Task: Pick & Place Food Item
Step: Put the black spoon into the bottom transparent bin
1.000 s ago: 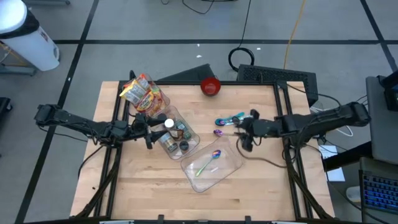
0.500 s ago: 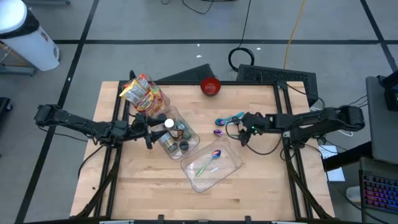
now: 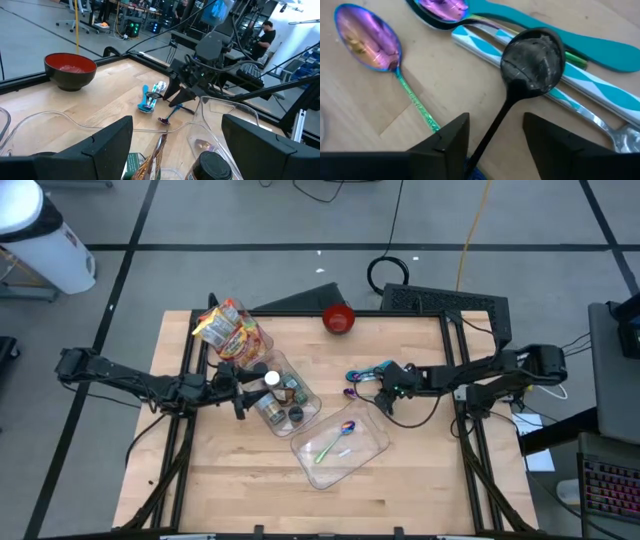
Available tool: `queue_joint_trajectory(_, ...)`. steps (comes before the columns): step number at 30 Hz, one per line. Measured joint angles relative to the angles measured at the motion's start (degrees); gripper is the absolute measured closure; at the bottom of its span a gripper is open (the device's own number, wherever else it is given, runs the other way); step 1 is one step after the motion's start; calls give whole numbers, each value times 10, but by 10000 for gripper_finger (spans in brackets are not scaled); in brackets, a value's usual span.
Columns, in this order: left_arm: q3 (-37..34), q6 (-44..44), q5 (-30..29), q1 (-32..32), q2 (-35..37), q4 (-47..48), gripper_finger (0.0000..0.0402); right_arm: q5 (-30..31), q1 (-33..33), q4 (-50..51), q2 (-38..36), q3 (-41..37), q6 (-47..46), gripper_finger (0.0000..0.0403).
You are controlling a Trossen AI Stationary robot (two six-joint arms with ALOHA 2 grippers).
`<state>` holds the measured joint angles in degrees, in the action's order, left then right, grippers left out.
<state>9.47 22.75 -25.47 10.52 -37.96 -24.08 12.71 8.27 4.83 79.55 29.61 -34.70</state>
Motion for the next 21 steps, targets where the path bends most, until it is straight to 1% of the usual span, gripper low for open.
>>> queue_joint_trajectory(3,0,0,0,0,0,0,89,11,0,1,0,0,-6,250)
queue_joint_trajectory(10,0,0,0,0,0,0,89,17,0,5,-3,-1,-7,330)
queue_joint_trajectory(15,0,0,0,0,0,0,89,15,0,1,-2,-1,-6,377)
queue_joint_trajectory(18,0,0,0,0,0,0,89,10,0,-1,-4,-1,2,395)
queue_joint_trajectory(21,0,0,0,0,0,0,89,4,0,-1,-13,-2,9,394)
